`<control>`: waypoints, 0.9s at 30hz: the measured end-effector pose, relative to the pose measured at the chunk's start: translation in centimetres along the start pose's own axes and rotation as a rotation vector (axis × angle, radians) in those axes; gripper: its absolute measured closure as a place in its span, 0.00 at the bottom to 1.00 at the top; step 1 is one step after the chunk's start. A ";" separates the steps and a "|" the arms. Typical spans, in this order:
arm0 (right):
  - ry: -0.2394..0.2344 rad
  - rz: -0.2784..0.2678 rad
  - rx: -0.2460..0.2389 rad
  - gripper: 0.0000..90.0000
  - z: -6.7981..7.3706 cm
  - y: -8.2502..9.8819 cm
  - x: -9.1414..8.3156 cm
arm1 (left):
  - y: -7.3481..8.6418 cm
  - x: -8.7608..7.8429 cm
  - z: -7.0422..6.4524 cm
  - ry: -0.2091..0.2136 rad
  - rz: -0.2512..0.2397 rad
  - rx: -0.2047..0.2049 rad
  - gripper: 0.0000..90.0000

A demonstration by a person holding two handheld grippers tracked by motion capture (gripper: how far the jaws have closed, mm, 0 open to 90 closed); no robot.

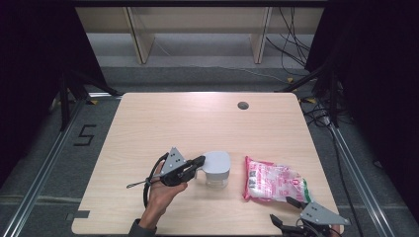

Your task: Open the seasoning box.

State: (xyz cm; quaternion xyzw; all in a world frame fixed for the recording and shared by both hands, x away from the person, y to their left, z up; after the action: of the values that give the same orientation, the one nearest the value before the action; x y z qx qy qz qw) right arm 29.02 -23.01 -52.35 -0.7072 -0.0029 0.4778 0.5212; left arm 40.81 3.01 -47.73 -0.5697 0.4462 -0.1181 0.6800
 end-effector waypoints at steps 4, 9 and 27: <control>-0.023 -0.046 -0.027 0.52 0.6 -2.7 0.9 | 0.1 -0.1 0.1 -0.031 0.011 0.023 0.97; -0.030 -0.080 -0.040 0.72 0.6 -5.4 2.5 | 0.0 -0.1 0.1 -0.022 0.004 0.024 0.97; -0.051 -0.083 -0.100 0.99 0.6 -9.7 6.7 | 0.1 -0.3 0.3 -0.024 0.011 0.013 0.98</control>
State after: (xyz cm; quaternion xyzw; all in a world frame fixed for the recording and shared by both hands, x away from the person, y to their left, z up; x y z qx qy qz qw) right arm 37.06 -14.81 -49.67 -0.7190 -0.0692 0.4732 0.5043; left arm 40.84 3.50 -47.73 -0.5641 0.4405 -0.1105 0.6896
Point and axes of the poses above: each handheld gripper's, and its own axes: x roughly forward along the jaws, y roughly out of its underside, z roughly to its left, the point moved 9 cm from there along x, roughly forward along the jaws, and after that the axes turned 12 degrees about z, right-handed, at the moved point
